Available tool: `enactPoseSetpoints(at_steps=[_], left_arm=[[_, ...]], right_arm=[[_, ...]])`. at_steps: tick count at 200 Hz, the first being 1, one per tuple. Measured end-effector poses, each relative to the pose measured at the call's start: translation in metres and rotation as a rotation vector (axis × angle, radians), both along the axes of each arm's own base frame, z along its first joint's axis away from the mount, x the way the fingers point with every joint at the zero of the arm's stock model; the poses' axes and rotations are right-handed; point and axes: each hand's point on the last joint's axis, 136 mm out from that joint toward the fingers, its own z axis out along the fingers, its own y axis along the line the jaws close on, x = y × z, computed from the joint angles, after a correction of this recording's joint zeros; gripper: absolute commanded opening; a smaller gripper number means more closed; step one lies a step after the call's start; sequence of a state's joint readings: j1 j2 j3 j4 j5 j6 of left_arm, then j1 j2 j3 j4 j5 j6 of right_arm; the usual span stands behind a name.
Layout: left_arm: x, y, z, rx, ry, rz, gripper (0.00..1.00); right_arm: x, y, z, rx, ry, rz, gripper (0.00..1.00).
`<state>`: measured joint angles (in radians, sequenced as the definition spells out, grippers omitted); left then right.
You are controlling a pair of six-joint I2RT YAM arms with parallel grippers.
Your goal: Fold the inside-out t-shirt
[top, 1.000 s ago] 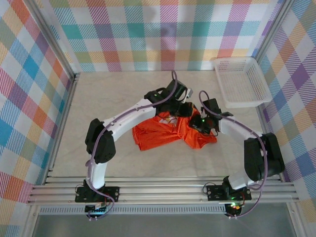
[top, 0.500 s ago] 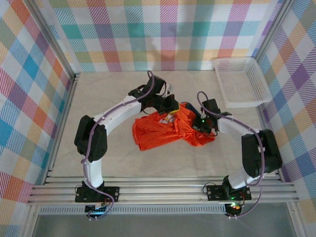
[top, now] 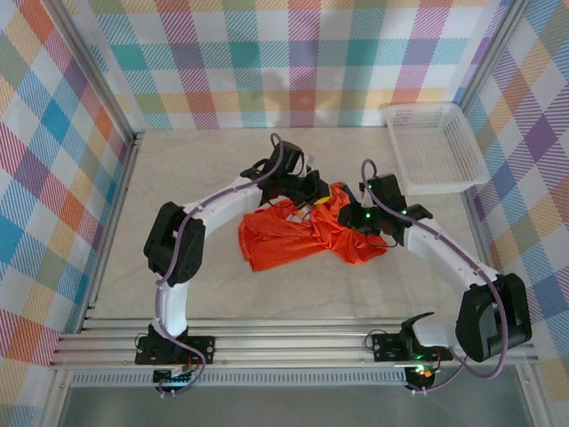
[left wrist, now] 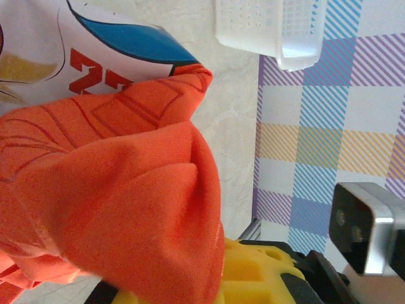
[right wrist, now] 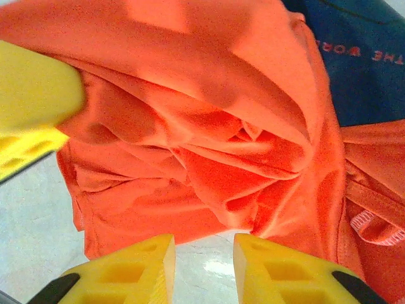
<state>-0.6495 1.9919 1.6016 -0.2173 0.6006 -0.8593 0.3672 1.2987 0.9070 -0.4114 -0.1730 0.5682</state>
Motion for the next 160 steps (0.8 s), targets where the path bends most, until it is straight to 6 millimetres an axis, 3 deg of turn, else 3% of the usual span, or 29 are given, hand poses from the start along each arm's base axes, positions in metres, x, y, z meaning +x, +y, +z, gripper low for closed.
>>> enactPoseSetpoints(at_steps=[43, 61, 82, 95, 120, 146, 160], left_arm=[[0.0, -0.001, -0.001, 0.005, 0.003, 0.01, 0.0], [0.002, 0.0, -0.002, 0.01, -0.001, 0.018, 0.0], [0.009, 0.005, -0.003, 0.025, -0.013, 0.048, 0.0], [0.012, 0.006, -0.003, 0.029, -0.02, 0.06, 0.0], [0.01, 0.005, -0.003, 0.026, -0.018, 0.052, 0.0], [0.008, 0.005, -0.002, 0.023, -0.011, 0.045, 0.0], [0.01, 0.006, 0.001, 0.022, -0.008, 0.046, 0.0]], right_arm=[[0.028, 0.012, -0.015, 0.004, 0.0, -0.044, 0.4], [0.041, 0.015, -0.024, -0.005, 0.007, -0.071, 0.5], [0.049, 0.017, -0.034, -0.027, 0.028, -0.102, 0.5], [0.055, 0.016, -0.037, -0.043, 0.028, -0.131, 0.4], [0.063, 0.011, -0.038, -0.059, 0.022, -0.195, 0.0], [0.064, 0.011, -0.024, -0.056, 0.008, -0.195, 0.0], [0.055, 0.01, -0.005, -0.043, -0.005, -0.169, 0.0]])
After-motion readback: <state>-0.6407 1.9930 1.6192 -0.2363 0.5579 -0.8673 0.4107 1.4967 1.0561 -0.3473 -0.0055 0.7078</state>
